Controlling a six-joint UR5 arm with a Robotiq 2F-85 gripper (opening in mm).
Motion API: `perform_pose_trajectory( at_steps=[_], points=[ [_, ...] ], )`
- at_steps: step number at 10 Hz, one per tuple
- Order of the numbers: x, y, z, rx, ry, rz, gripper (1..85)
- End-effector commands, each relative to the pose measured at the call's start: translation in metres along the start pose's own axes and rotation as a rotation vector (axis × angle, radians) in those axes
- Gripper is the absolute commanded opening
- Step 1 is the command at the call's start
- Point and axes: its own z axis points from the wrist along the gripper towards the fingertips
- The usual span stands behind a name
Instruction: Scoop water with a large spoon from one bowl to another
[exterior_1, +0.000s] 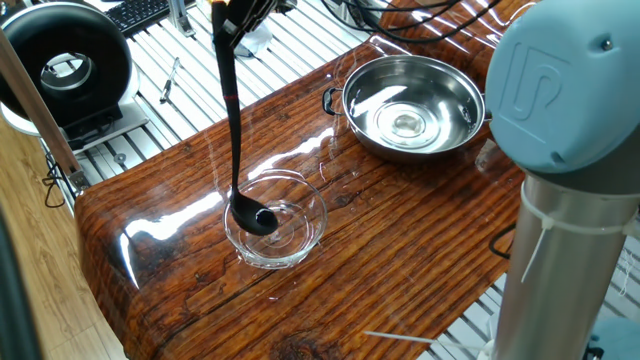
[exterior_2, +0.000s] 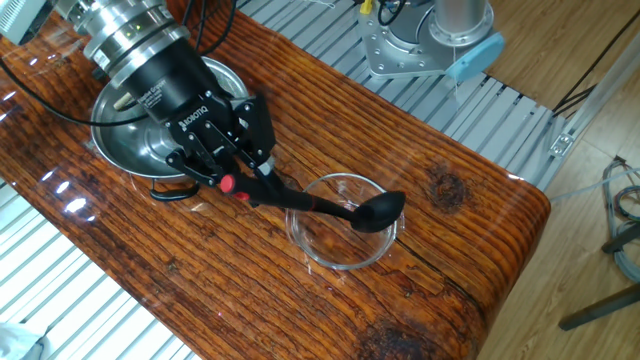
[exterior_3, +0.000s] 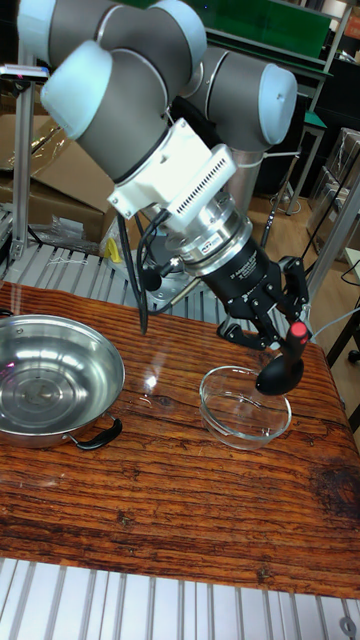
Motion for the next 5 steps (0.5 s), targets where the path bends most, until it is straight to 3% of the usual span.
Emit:
perform_pose_trajectory(
  at_steps=[1,5],
  points=[
    [-0.0032,0.007,-0.0042,-0.033,-0.025,-0.009,1.0],
    [-0.0042,0.0083,-0.0036,-0.037,-0.029,-0.012,1.0]
  ],
)
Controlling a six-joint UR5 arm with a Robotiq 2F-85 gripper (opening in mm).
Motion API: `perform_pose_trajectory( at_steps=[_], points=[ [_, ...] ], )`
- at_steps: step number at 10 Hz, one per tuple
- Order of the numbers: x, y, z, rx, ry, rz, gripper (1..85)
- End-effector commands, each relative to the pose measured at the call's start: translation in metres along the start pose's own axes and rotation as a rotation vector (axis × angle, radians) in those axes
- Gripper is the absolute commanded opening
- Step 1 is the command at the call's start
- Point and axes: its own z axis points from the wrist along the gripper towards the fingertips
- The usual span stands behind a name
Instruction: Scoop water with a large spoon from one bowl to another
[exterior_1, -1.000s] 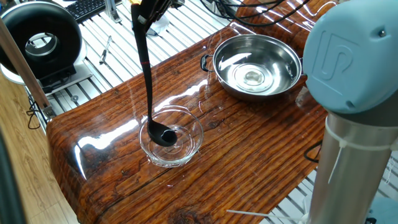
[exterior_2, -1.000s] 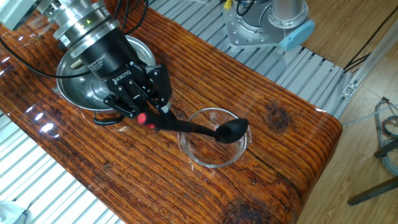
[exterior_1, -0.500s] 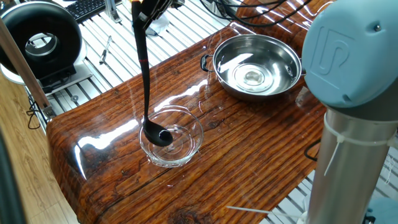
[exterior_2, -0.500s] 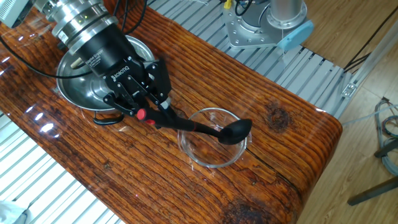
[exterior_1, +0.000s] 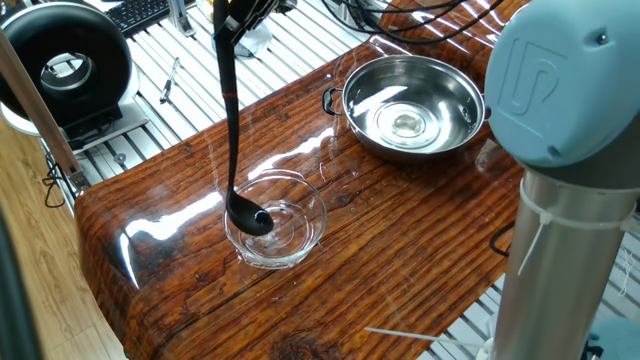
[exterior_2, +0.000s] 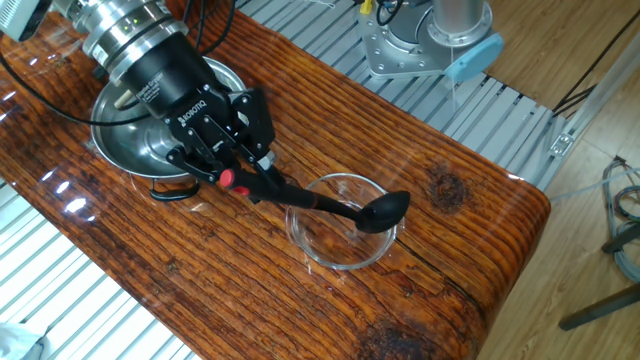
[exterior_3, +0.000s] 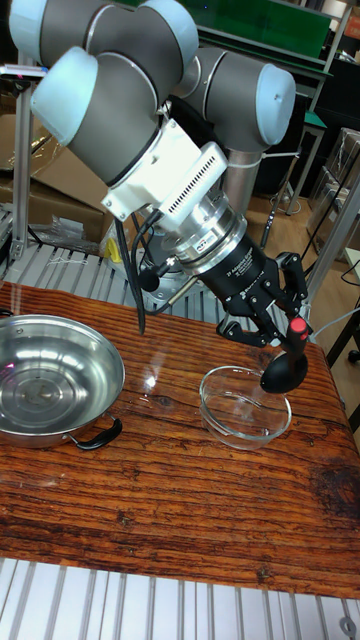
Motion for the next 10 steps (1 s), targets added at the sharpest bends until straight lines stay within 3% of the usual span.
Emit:
perform_pose_trajectory(
  at_steps=[1,5,6,7,10],
  points=[
    [-0.004,0.006,-0.002,-0.019,-0.017,-0.006,1.0],
    [-0.007,0.007,-0.002,-0.027,-0.028,-0.01,1.0],
    [-0.005,0.001,-0.001,-0.004,-0.023,-0.019,1.0],
    [0.005,-0.022,-0.002,0.087,0.017,-0.054,1.0],
    [0.016,-0.056,0.0,0.234,0.053,0.01,1.0]
  ],
)
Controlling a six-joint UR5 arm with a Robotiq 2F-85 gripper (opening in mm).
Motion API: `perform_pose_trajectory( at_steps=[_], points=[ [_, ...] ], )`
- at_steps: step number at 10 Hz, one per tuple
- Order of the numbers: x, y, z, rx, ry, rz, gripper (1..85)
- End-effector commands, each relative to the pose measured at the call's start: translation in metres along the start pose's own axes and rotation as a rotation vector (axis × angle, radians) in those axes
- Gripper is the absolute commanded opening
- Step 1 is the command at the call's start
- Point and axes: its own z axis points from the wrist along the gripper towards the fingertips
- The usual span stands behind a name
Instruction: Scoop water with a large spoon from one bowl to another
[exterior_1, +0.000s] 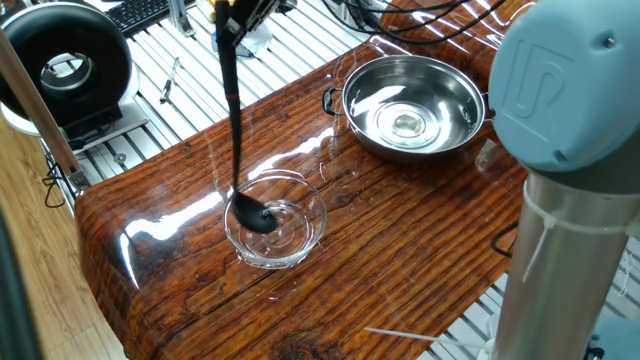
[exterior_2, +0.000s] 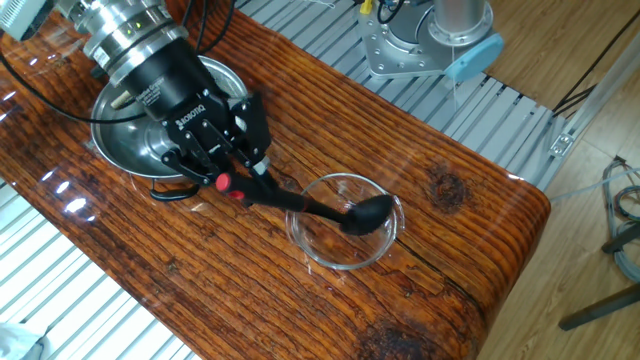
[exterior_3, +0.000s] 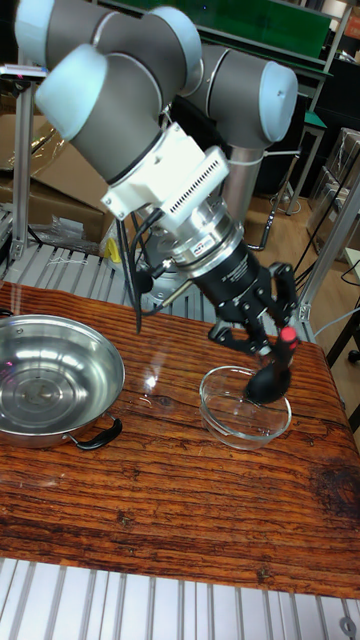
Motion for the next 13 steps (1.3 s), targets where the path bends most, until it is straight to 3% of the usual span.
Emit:
perform_pose_trajectory(
  at_steps=[1,5,8,10,13],
  points=[
    [0.005,-0.029,0.0,0.145,0.02,0.054,1.0],
    [0.002,-0.035,-0.005,0.276,0.014,0.171,1.0],
    [-0.009,-0.026,-0.007,0.377,-0.008,0.271,1.0],
    [-0.013,-0.021,-0.007,0.413,-0.012,0.311,1.0],
    [-0.006,-0.027,-0.014,0.481,0.005,0.354,1.0]
  ],
)
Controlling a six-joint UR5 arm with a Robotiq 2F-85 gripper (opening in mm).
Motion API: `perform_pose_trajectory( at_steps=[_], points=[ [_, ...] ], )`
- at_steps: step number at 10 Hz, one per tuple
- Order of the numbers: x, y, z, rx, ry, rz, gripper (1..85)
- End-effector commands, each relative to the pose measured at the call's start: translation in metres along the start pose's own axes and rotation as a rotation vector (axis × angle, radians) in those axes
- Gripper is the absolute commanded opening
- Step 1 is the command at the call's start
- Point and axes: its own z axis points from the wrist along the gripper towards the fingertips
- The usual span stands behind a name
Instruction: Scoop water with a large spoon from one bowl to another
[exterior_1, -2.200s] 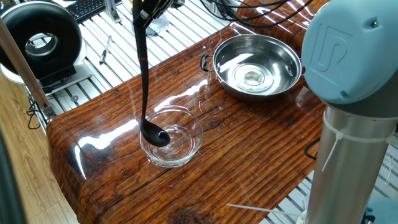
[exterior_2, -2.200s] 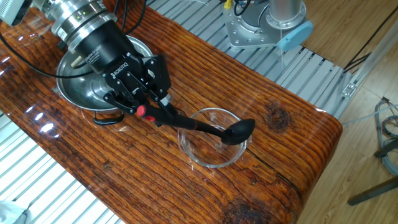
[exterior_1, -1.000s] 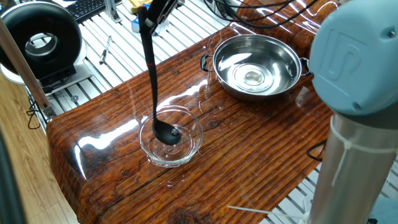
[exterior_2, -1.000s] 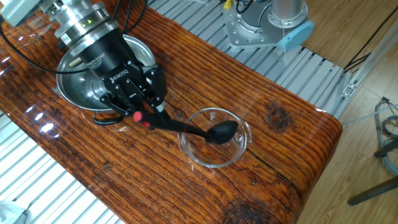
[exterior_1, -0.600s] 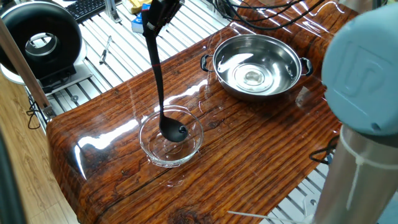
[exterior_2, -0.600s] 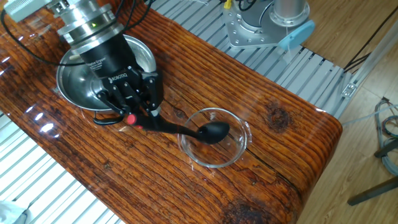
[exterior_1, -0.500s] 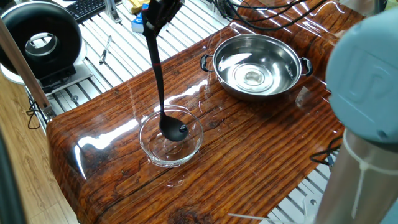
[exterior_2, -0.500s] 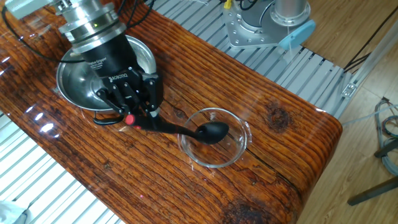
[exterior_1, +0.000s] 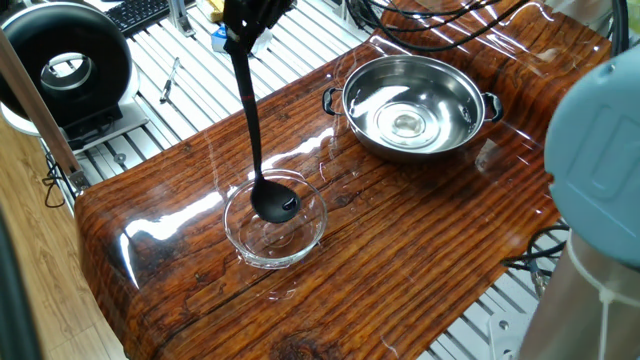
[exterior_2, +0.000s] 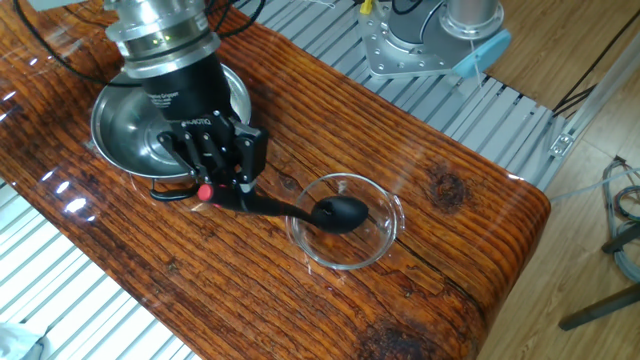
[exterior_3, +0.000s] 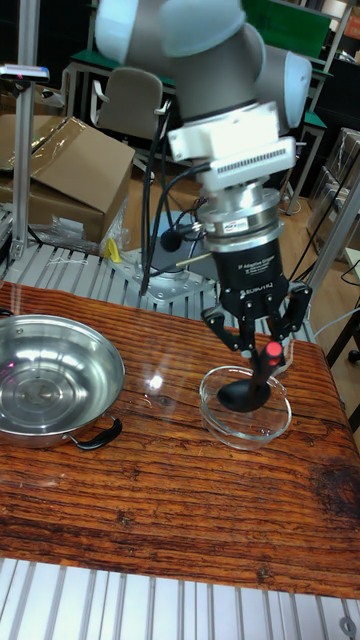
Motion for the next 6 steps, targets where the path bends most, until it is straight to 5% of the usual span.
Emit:
perform_pose_trajectory(
  at_steps=[1,6],
  points=[
    [0.0,-0.001,-0.008,0.068,0.0,0.06,1.0],
    [0.002,-0.011,-0.018,0.151,0.026,0.071,1.0]
  ],
)
